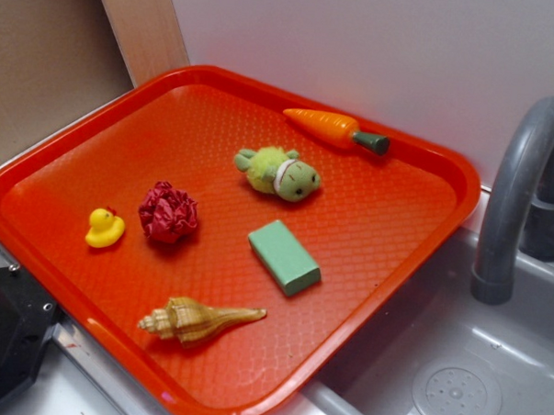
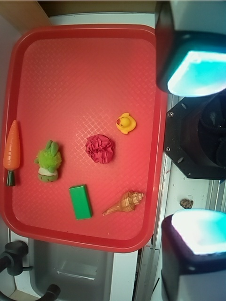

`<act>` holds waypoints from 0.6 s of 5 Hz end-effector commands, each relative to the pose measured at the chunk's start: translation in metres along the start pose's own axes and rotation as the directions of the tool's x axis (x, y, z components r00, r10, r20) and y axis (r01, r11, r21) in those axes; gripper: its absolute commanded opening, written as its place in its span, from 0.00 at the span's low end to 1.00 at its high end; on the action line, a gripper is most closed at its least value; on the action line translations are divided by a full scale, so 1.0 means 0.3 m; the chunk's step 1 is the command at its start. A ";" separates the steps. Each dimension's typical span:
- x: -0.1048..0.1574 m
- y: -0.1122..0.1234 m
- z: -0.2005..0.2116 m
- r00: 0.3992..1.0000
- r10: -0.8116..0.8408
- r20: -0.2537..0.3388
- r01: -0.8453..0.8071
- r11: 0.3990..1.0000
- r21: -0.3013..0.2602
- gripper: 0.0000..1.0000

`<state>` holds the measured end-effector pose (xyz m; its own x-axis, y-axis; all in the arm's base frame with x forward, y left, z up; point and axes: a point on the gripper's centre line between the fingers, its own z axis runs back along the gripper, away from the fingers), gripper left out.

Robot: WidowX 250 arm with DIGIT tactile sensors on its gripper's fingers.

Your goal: Grab the green animal.

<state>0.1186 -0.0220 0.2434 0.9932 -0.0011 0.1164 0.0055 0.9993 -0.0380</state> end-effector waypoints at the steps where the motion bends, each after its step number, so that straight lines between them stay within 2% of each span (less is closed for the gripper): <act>1: 0.000 0.000 0.000 1.000 0.000 0.000 0.000 1.000 0.000 1.00; 2: 0.142 -0.014 0.005 0.993 -0.080 0.083 0.078 0.997 0.023 1.00; 3: 0.269 -0.026 -0.001 0.972 -0.194 0.131 0.184 0.980 0.079 1.00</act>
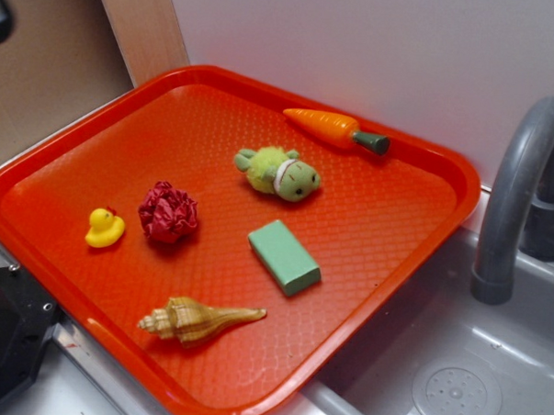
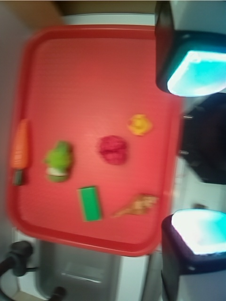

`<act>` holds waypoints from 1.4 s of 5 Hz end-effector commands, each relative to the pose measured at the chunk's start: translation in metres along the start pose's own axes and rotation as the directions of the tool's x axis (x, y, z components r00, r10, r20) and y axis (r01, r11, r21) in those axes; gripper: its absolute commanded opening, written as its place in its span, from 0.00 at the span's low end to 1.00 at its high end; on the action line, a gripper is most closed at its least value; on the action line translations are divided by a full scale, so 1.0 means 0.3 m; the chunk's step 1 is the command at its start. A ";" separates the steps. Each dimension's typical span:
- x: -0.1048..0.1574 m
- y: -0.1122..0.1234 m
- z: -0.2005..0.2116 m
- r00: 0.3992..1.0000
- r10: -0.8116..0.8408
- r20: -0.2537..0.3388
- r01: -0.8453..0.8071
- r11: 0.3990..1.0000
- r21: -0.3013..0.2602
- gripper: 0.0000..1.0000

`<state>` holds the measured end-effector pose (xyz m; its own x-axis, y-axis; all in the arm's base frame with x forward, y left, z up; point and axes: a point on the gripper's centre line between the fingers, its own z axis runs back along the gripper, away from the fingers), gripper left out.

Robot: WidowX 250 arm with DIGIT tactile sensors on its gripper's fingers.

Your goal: Grab the green animal.

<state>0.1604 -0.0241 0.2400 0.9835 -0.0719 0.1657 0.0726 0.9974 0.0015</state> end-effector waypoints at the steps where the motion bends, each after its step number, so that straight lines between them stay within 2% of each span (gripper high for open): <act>1: 0.225 -0.011 0.000 0.951 -0.288 0.109 0.276 0.955 0.108 1.00; 2: 0.280 -0.017 -0.075 0.842 -0.539 0.033 0.527 0.833 0.170 1.00; 3: 0.311 -0.044 -0.200 0.669 -0.743 -0.040 0.733 0.649 0.206 1.00; 4: 0.333 -0.089 -0.315 0.458 -0.887 -0.065 0.881 0.444 0.162 1.00; 5: 0.338 -0.125 -0.462 0.371 -0.924 -0.094 0.928 0.365 0.076 1.00; 6: 0.376 -0.117 -0.581 0.406 -0.905 -0.126 0.914 0.401 0.065 1.00; 7: 0.381 -0.102 -0.635 0.428 -0.888 -0.168 0.899 0.437 -0.019 1.00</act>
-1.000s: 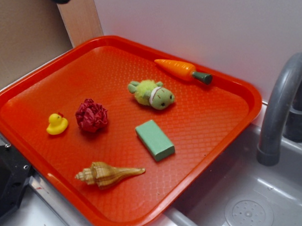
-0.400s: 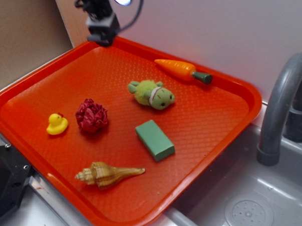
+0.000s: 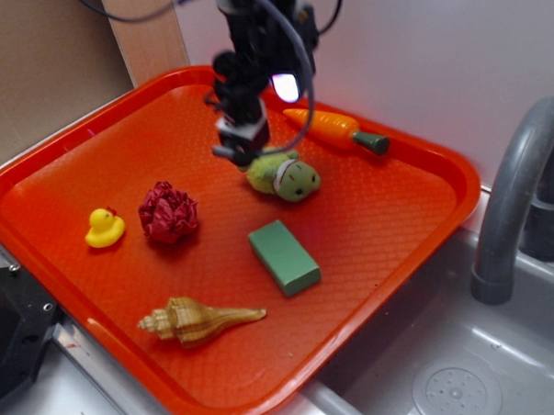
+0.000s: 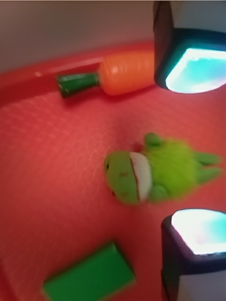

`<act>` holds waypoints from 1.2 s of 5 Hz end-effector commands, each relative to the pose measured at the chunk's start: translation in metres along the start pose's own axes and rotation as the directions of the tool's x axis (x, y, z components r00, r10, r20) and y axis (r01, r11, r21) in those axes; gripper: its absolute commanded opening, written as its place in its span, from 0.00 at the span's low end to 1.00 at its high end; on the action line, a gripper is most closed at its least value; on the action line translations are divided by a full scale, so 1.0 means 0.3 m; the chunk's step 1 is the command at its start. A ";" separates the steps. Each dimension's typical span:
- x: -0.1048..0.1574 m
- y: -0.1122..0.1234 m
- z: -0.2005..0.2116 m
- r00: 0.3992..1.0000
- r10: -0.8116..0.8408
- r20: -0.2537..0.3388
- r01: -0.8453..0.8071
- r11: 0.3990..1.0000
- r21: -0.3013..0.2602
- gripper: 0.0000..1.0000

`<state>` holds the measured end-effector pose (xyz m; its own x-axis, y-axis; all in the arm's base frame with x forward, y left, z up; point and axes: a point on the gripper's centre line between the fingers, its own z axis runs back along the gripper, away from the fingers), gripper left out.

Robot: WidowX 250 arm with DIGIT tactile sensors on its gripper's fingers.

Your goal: Grab the green animal.

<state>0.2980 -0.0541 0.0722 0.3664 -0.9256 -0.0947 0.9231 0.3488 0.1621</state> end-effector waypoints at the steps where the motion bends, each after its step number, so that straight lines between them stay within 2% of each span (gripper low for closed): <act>1: 0.028 -0.007 -0.058 0.999 0.038 -0.030 -0.040 0.997 -0.062 1.00; 2: 0.021 -0.019 -0.077 0.995 0.062 -0.079 -0.072 0.988 -0.135 0.00; 3: 0.005 -0.020 -0.074 0.991 0.095 -0.093 -0.109 0.983 -0.151 0.00; 4: -0.020 -0.006 0.090 0.965 0.247 -0.084 -0.254 0.963 -0.093 0.00; 5: -0.055 0.009 0.251 0.866 0.492 -0.088 -0.493 0.870 0.001 0.00; 6: -0.120 0.003 0.413 0.734 0.675 -0.070 -0.670 0.738 0.084 0.00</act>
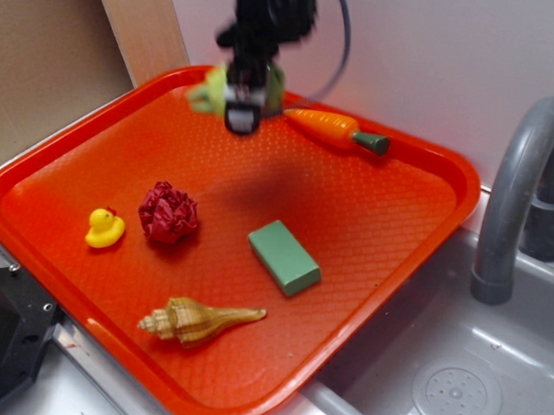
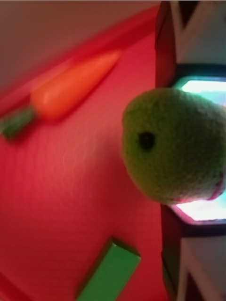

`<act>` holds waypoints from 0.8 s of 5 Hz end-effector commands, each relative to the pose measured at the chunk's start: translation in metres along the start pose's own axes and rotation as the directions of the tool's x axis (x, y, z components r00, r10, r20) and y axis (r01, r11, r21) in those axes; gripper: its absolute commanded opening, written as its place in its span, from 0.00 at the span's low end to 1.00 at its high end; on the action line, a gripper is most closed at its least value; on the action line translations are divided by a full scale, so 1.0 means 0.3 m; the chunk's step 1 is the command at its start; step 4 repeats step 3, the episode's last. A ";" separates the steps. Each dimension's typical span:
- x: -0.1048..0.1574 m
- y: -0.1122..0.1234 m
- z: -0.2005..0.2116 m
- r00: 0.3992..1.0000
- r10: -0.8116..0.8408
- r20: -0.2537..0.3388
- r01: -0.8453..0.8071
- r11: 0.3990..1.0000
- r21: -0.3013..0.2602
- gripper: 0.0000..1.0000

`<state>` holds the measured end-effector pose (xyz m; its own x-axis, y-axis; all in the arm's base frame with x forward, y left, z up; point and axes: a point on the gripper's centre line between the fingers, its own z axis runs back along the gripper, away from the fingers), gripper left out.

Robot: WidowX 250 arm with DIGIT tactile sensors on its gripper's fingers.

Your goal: Grab the green animal.

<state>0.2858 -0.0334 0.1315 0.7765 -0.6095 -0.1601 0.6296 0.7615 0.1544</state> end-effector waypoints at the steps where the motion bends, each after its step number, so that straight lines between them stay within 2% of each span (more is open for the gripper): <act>1: -0.161 -0.001 0.325 0.886 0.448 0.122 -0.459 0.884 0.090 0.00; 2: -0.240 -0.005 0.373 0.847 0.515 0.136 -0.525 0.849 0.053 0.00; 3: -0.263 0.003 0.369 0.819 0.555 0.145 -0.568 0.820 0.066 0.00; 4: -0.263 0.003 0.369 0.819 0.555 0.145 -0.568 0.820 0.066 0.00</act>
